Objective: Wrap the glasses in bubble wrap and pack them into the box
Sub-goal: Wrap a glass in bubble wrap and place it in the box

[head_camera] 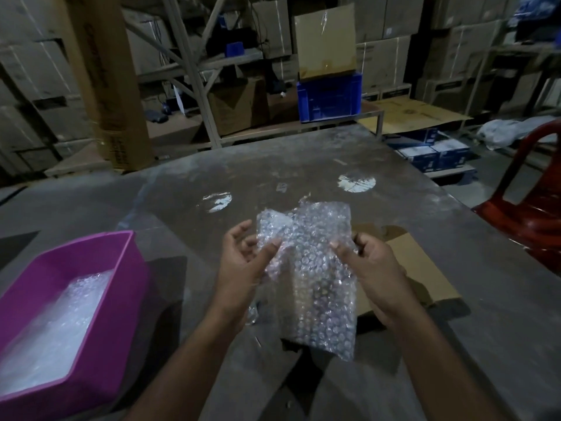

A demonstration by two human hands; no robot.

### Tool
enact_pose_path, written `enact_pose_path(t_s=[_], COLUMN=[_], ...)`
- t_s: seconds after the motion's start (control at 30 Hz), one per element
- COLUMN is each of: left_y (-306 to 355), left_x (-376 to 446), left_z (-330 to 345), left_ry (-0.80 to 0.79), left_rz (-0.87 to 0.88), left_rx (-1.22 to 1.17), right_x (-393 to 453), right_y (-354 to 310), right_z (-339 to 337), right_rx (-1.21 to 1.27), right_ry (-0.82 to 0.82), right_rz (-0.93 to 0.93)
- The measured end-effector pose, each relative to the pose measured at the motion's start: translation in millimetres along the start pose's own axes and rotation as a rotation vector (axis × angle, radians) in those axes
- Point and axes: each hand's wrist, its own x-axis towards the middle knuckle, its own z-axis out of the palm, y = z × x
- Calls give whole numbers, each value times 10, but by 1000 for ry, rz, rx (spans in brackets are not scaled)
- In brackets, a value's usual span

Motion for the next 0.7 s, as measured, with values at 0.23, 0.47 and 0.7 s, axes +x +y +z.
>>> enact_pose_path(t_s=[0.23, 0.47, 0.7], left_y=[118, 118, 94], left_x=[-145, -206, -73], left_z=[124, 359, 178], left_ry=[-40, -276, -161], left_rz=[135, -117, -322], left_rx=[133, -114, -323], right_x=[-89, -159, -125], right_y=[-241, -200, -176], right_z=[29, 287, 28], right_rx=[-281, -367, -233], right_ry=[167, -297, 67], right_rz=[-177, -265, -202])
